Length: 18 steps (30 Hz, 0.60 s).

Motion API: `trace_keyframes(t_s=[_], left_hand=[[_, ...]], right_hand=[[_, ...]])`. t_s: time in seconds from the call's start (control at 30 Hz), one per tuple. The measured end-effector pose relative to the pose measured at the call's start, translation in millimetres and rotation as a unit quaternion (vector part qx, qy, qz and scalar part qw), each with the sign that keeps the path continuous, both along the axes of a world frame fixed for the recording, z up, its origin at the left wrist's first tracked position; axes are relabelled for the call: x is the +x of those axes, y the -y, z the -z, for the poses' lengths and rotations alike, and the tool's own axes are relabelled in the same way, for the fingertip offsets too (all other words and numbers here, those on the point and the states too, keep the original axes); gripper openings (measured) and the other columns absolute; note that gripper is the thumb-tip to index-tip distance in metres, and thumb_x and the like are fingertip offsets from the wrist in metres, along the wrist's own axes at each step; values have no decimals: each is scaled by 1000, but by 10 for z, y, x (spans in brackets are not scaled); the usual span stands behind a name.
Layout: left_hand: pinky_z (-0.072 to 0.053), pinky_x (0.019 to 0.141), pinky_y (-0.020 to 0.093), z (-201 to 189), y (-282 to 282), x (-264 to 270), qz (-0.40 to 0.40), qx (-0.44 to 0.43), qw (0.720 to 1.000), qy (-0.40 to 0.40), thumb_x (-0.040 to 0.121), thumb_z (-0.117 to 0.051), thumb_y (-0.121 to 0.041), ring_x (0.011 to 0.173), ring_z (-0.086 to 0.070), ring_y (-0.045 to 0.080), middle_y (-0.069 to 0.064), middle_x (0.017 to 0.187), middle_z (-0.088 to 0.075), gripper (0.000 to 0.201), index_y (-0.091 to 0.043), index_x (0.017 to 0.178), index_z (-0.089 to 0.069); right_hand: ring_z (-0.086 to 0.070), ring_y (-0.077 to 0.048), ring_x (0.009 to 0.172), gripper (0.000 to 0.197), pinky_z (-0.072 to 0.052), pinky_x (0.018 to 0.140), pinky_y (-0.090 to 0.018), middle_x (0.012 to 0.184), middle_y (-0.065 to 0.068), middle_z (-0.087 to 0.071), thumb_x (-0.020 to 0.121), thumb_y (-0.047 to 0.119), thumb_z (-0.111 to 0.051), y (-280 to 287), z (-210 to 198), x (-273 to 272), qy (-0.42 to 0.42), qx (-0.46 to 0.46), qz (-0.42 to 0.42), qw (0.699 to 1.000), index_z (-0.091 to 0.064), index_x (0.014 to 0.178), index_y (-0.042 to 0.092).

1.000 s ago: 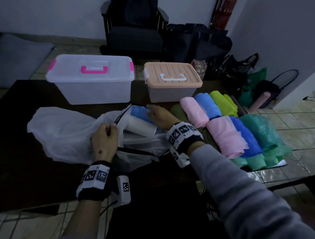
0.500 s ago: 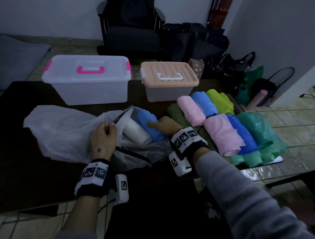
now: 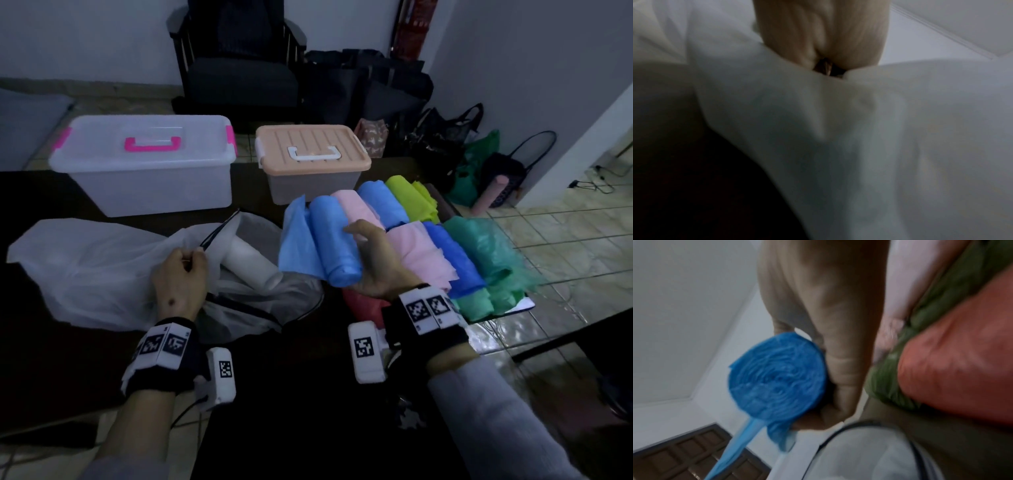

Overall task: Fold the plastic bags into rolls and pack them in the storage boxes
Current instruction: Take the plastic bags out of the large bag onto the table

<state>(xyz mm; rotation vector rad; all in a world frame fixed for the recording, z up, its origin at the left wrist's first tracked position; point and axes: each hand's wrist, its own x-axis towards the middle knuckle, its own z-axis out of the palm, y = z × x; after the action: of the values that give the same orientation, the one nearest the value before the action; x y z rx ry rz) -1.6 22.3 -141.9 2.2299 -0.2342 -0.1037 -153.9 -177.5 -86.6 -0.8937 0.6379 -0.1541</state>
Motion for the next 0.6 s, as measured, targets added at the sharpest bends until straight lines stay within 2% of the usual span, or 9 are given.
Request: trace_keyframes(t_s=[0.07,0.13,0.17,0.2,0.27,0.33,0.43,0.53,0.6], left_hand=[[-32,69,32,-4,7,-3,-1,-2,1000,6,98,-41,-27,66,-44,19,6,69,-49,32,-2,85,-54],[-30,69,32,-15,15,-16,-2,0,1000,11,98,-41,-26,67,-44,21,9,70,-49,32,-1,84,-54],[-30,69,32,-16,18,-19,-1,3,1000,13,98,-41,-26,68,-44,22,10,71,-50,32,-1,83,-54],[-29,69,32,-20,17,-21,-1,3,1000,16,98,-41,-25,70,-45,23,12,73,-51,32,0,83,-54],[-29,70,32,-21,12,-25,0,3,1000,21,98,-41,-25,72,-46,25,13,74,-51,32,1,83,-53],[-28,70,31,-26,14,-31,0,8,1000,23,98,-41,-24,73,-45,24,13,74,-50,31,0,82,-53],[-29,72,32,-45,19,-41,-1,8,1000,21,98,-41,-24,74,-45,25,13,76,-50,30,-1,83,-52],[-27,71,32,-58,20,-49,-1,14,1000,20,98,-41,-23,72,-43,24,11,70,-48,30,0,82,-51],[-28,71,32,-58,15,-47,-2,18,1000,20,98,-41,-23,72,-44,24,12,72,-49,31,0,82,-52]], right_hand=[[-69,-20,89,39,-56,83,-33,100,-7,-71,78,38,-68,18,-26,-69,-28,-89,52,994,-65,105,9],[-67,-23,97,45,-53,90,-38,102,-6,-70,72,46,-74,26,-36,-135,-112,-268,84,953,-65,98,10],[-66,-25,97,43,-52,86,-37,98,-7,-70,74,46,-72,16,-48,-180,-150,-362,96,915,-64,93,8],[-64,-27,96,44,-50,80,-36,95,-9,-68,77,46,-70,9,-55,-226,-187,-456,100,864,-63,95,6],[-59,-32,97,56,-43,76,-36,101,-13,-64,79,45,-66,-50,-83,-309,-248,-585,93,767,-52,117,7],[-58,-34,98,67,-44,75,-39,106,-13,-60,84,44,-60,-100,-45,-355,-287,-652,73,698,-32,138,16],[-57,-35,98,62,-43,69,-39,109,-14,-54,90,44,-50,-131,119,-402,-333,-721,30,607,-26,143,23],[-56,-35,101,60,-44,72,-40,114,-13,-49,92,38,-49,-136,274,-441,-362,-736,10,572,-26,144,21],[-55,-36,102,62,-45,76,-41,115,-15,-49,91,38,-51,-138,376,-440,-375,-732,-3,569,-27,145,19]])
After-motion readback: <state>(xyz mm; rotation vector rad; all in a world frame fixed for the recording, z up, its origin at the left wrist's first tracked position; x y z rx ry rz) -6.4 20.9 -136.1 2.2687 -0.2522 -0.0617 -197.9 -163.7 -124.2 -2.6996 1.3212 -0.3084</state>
